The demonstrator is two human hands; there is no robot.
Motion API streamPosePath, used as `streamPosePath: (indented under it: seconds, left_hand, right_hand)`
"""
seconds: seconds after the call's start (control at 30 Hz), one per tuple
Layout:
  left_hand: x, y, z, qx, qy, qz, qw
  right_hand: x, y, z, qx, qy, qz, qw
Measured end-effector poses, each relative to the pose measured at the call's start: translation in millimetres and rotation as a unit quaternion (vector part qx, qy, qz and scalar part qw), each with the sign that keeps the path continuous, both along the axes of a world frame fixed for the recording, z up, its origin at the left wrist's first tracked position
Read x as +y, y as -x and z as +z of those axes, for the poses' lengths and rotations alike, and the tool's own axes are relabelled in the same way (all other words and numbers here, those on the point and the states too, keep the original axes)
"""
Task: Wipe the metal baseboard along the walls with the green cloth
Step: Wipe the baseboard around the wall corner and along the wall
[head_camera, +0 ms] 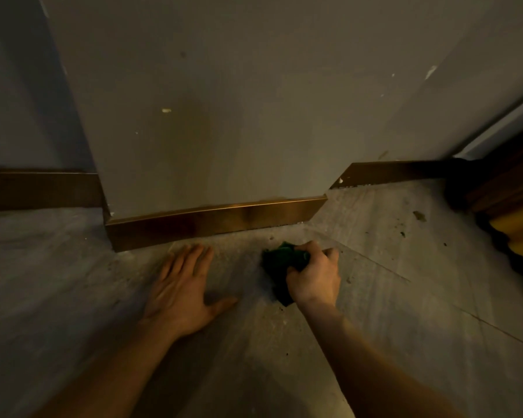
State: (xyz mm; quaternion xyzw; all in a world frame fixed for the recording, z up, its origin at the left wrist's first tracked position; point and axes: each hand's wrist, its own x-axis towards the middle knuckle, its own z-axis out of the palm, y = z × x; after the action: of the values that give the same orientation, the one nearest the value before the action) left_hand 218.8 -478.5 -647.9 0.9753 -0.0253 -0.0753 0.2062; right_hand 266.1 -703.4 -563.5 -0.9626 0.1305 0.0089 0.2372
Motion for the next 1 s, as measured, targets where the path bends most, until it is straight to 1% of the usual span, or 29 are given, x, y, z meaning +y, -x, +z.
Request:
streamPosePath:
  seconds: [0.07,0.17,0.23,0.3,0.4,0.47,0.53,0.57,0.67,0.73,0.83,0.93,1.0]
  left_hand:
    - [1,0,3,0.006,0.033,-0.001,0.999]
    - [-2,-4,12,0.023,0.117,-0.027,0.993]
    - [-7,-7,21,0.034,0.163,-0.054,0.985]
    - [-15,-9,30,0.029,0.186,-0.071,0.980]
    - [-26,-12,42,0.033,0.218,-0.072,0.973]
    - [-28,-13,47,0.005,0.259,-0.052,0.965]
    - [-25,-14,52,-0.028,0.302,-0.033,0.952]
    - [-22,-14,55,-0.035,0.302,-0.030,0.952]
    - [-16,-15,61,-0.046,0.259,-0.031,0.964]
    - [-14,-16,63,-0.061,0.231,-0.037,0.970]
    - [-12,-18,67,-0.075,0.184,-0.043,0.979]
    - [-13,-26,74,-0.074,0.158,-0.050,0.983]
    - [-17,-32,81,-0.069,0.141,-0.074,0.985]
  right_hand:
    - [1,4,2,0.015,-0.037,-0.002,0.999]
    - [8,6,7,0.032,-0.099,-0.003,0.995]
    - [16,6,10,0.050,-0.164,-0.007,0.985]
    - [25,8,16,0.076,-0.259,-0.011,0.963]
    - [37,11,27,0.133,-0.401,0.009,0.906]
    - [40,12,34,0.153,-0.462,0.018,0.873]
    - [39,12,39,0.162,-0.492,0.023,0.855]
    - [37,12,41,0.167,-0.497,0.031,0.851]
    - [30,11,46,0.186,-0.494,0.065,0.847]
    - [28,11,50,0.186,-0.484,0.081,0.851]
    - [26,11,54,0.186,-0.428,0.120,0.876]
    - [20,11,60,0.187,-0.340,0.154,0.908]
    - [13,12,62,0.186,-0.272,0.167,0.929]
